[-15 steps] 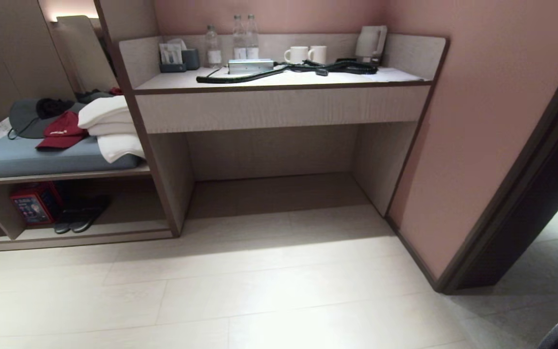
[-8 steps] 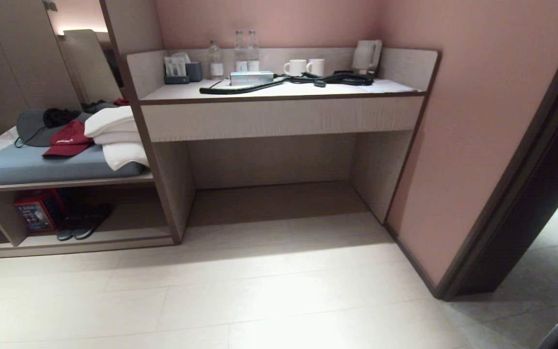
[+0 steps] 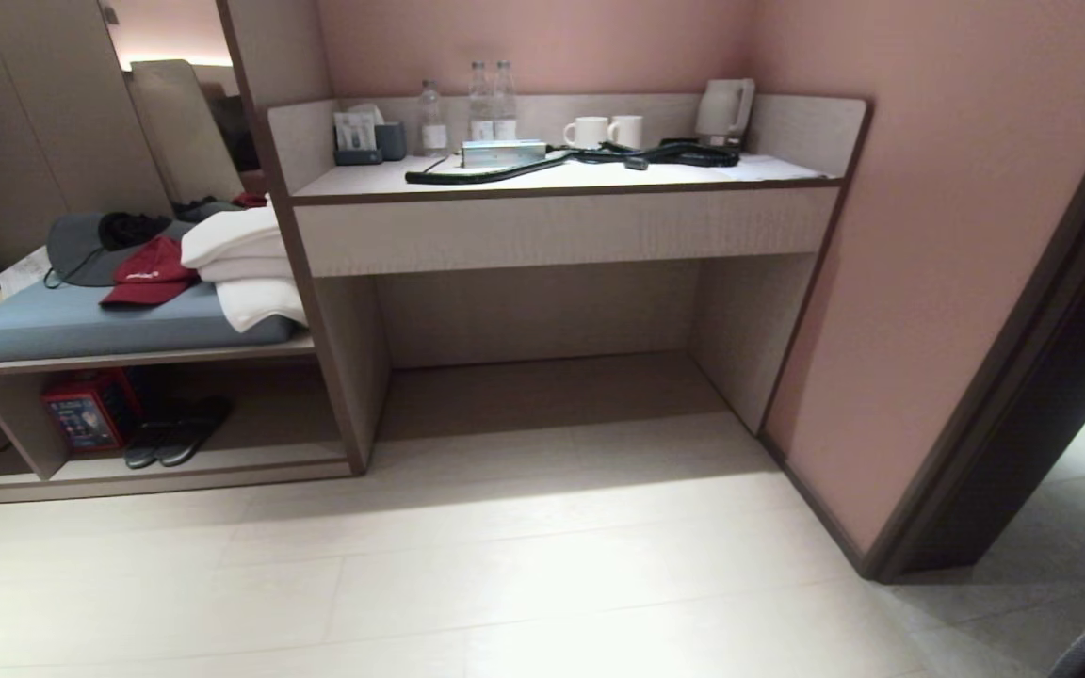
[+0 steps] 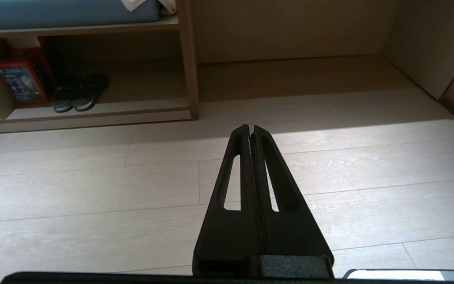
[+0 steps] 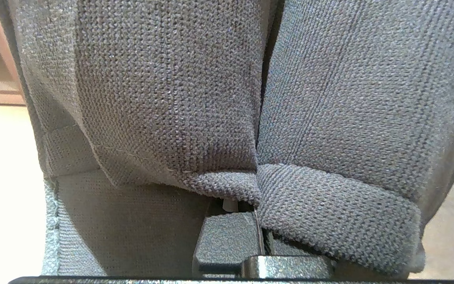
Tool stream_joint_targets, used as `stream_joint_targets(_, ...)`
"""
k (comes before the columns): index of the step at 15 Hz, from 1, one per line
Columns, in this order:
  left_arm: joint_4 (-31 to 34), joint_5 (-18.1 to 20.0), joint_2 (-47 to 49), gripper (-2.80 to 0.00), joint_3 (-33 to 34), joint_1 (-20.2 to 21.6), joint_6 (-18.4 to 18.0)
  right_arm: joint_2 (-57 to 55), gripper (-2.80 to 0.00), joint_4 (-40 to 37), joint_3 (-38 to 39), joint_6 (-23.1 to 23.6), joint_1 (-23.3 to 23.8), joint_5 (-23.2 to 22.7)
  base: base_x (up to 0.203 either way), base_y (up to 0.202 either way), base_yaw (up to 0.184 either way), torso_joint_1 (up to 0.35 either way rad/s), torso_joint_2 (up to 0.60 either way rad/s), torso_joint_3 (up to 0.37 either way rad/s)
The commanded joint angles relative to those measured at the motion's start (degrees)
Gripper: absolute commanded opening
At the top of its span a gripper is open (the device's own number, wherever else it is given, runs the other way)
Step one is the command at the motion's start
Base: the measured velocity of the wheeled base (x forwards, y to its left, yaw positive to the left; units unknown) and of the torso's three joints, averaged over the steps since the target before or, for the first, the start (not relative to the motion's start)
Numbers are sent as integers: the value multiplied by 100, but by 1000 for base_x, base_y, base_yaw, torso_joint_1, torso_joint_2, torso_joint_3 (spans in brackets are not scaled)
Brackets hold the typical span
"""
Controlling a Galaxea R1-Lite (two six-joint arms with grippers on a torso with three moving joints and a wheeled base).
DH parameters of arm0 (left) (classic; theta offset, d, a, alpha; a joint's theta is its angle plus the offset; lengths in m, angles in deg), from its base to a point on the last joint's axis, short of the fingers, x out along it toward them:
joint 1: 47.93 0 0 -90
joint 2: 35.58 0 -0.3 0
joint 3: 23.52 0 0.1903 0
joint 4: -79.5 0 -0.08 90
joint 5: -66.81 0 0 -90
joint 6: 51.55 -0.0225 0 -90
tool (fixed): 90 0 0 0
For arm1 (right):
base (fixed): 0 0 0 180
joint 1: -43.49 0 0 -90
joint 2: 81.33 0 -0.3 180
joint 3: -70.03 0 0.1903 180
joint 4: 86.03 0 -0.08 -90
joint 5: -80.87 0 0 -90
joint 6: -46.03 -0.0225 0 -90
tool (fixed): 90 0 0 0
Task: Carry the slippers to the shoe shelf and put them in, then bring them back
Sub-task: Place the slippers into the shoe cabinet
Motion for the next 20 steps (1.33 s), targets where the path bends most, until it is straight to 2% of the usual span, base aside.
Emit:
stream_joint_targets(1,4,0,7,-280,9,0,4,19,-280,2,0,5,0,-4,0,193,-4,2,1,4)
stream_joint_targets(20,4,0,7,-280,9,0,-4,19,-280,2,0,5,0,68,0,196,-3,3,2,4)
